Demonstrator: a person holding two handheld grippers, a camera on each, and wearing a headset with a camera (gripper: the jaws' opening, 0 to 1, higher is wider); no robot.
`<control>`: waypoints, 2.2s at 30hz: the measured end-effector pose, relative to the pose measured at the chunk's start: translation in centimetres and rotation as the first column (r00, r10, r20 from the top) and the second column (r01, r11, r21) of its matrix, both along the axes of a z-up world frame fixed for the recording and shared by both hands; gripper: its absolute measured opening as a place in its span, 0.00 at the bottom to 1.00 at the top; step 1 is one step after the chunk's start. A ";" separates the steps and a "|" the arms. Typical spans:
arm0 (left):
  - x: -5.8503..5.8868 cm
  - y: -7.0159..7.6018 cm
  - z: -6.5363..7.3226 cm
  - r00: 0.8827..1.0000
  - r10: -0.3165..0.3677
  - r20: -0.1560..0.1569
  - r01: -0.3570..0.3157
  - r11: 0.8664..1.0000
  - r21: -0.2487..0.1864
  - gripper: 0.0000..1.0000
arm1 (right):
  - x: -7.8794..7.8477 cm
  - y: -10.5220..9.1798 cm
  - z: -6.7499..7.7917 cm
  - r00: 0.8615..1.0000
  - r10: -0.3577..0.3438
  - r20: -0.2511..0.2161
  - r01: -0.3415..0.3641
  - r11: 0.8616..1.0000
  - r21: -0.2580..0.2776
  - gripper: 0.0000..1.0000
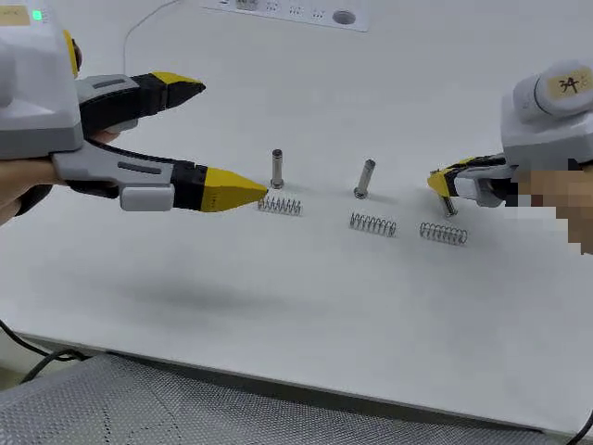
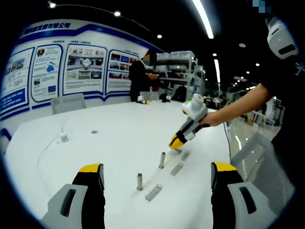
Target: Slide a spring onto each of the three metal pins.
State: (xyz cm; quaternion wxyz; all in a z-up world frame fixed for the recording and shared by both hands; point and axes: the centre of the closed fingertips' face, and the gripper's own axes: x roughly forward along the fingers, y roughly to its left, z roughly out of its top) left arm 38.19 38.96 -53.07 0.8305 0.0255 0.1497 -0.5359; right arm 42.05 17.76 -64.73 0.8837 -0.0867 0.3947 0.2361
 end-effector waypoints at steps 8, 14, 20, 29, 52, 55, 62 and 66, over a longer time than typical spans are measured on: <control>-0.5 -0.2 0.4 1.000 0.000 0.003 0.000 1.000 -0.007 0.95 | -0.1 0.2 0.8 0.998 0.009 0.055 -0.011 0.999 0.030 0.08; -0.7 -0.2 0.5 1.000 -0.004 0.004 0.004 1.000 0.001 0.95 | -0.2 0.2 1.0 0.997 0.011 0.074 -0.014 0.999 0.033 0.08; -0.9 -0.2 0.8 1.000 -0.003 0.009 0.003 1.000 0.002 0.95 | -0.5 0.0 1.2 0.996 0.012 0.093 -0.016 0.999 0.043 0.08; -0.7 -0.1 1.0 1.000 -0.009 0.013 0.009 1.000 0.006 0.95 | -0.8 -0.4 1.4 0.991 0.025 0.132 -0.032 0.998 0.052 0.08; -0.9 0.3 1.0 1.000 -0.010 0.017 0.009 1.000 0.016 0.95 | -1.1 -0.9 1.7 0.971 -0.027 0.238 0.000 0.994 0.113 0.08; -1.0 0.0 1.1 1.000 -0.001 0.015 0.001 1.000 0.011 0.95 | -1.4 -0.9 1.7 0.967 -0.019 0.255 -0.008 0.995 0.104 0.08; -1.1 -0.3 1.1 1.000 -0.001 0.013 0.001 1.000 0.005 0.95 | -1.5 -1.0 1.7 0.964 -0.030 0.263 0.004 0.995 0.097 0.09; -1.2 -0.3 1.1 1.000 -0.004 0.011 0.004 1.000 0.001 0.95 | -1.7 -1.4 1.4 0.966 -0.033 0.256 0.011 0.996 0.087 0.09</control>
